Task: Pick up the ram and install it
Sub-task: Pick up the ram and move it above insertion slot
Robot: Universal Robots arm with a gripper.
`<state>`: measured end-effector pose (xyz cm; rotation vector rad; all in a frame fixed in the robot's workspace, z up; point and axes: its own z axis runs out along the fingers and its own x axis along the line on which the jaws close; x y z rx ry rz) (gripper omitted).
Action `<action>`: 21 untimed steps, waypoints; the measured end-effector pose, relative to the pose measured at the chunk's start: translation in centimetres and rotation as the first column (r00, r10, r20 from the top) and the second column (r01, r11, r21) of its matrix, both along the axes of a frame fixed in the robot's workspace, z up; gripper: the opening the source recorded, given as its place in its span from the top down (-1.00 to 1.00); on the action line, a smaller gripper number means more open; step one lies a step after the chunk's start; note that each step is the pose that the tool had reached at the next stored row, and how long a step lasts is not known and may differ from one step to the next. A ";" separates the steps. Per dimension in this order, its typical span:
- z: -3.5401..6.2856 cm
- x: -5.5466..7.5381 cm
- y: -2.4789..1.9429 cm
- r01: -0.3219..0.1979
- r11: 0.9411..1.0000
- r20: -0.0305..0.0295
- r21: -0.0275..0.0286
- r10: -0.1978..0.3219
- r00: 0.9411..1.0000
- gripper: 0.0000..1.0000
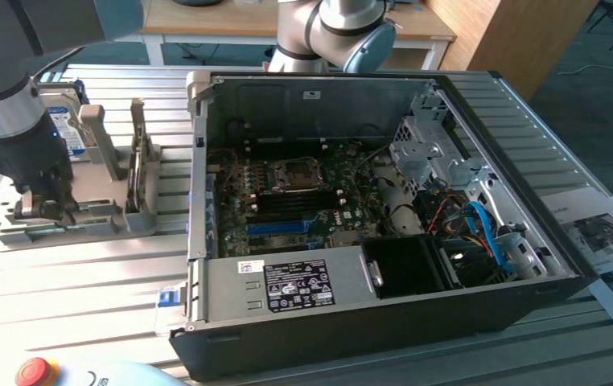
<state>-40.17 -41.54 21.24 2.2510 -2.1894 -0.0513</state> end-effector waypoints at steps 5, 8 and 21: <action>-0.59 0.0 0.00 0.000 1.000 0.000 0.000 0.000 1.000 0.37; -0.92 0.0 0.00 0.000 1.000 0.000 0.000 0.000 1.000 0.37; -1.58 0.0 0.00 0.000 1.000 0.000 0.000 0.000 1.000 0.37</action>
